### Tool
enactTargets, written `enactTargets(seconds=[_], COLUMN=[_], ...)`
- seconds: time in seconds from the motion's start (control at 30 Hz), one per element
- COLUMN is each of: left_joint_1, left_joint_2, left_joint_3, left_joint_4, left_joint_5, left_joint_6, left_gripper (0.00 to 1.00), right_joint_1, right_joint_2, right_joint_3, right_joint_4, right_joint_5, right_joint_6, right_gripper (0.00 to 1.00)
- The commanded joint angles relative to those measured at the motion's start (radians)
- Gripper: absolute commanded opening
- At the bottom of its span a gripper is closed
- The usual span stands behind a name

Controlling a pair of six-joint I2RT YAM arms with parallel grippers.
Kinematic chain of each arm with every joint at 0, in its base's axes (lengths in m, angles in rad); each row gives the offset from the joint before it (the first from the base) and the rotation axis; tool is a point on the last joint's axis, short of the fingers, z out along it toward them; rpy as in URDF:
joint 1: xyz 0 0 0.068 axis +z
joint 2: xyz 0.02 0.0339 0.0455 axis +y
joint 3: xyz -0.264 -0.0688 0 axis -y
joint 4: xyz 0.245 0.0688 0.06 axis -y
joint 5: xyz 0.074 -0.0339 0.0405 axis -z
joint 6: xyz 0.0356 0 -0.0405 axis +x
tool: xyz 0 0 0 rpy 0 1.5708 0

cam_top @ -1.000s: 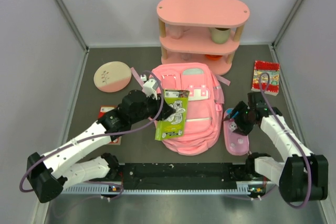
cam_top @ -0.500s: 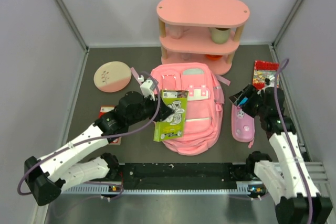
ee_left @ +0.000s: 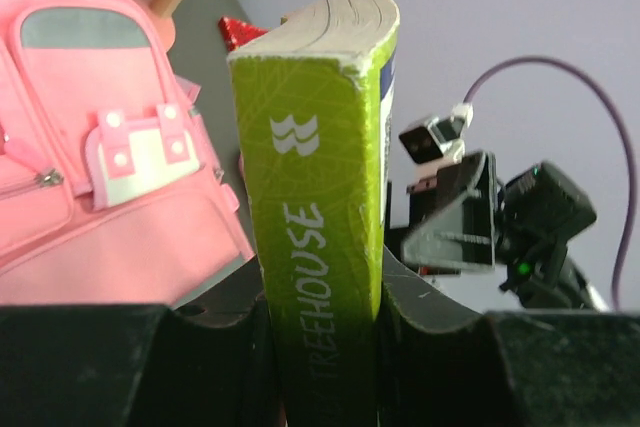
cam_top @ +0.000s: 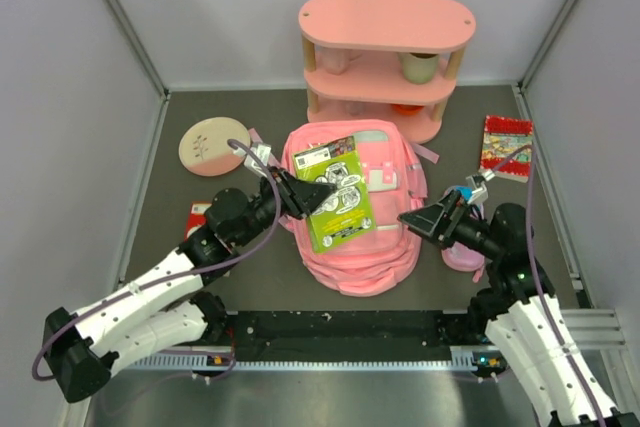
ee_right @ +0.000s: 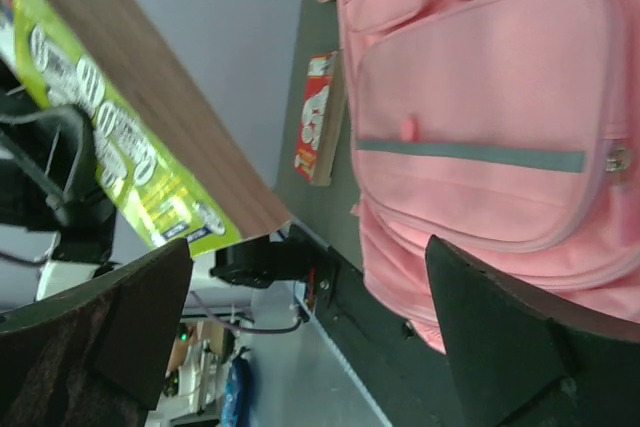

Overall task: Pack the student bag
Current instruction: Place the book in the student bag.

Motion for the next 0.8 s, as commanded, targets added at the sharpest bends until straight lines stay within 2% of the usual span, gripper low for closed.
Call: enactTargets(seconds=[0.0,0.13,0.27,0.47,0.63,0.77], left_joint_1=[-0.003,-0.001,-0.003,-0.003,-0.003,-0.003], left_joint_2=[0.051,0.123,0.171,0.197,0.229,0.270], left_joint_3=[-0.003,-0.014,-0.017,-0.032,-0.060,-0.095], left_joint_4=[0.364,0.491,0.547,0.602,0.670,0.755], left_joint_5=[-0.039,-0.071,-0.079,-0.079,-0.065,-0.057], left_joint_6=[-0.143,-0.206,-0.242,-0.286,-0.343,-0.397], left_gripper=[0.00,0.00,0.00,0.00,0.00,0.00], right_joint_1=[0.110,0.279,0.447,0.486,0.492,0.492], right_joint_2=[-0.025,0.010,0.055,0.154,0.205,0.240], right_joint_3=[0.018,0.015,0.002,-0.021,-0.050,-0.041], right_joint_4=[0.134,0.229,0.317,0.449,0.637,0.699], right_joint_5=[0.031,0.138,0.274,0.304,0.316,0.339], right_joint_6=[0.091,0.115,0.121,0.141,0.157,0.144], right_gripper=[0.99,0.99,0.99,0.99,0.99,0.99])
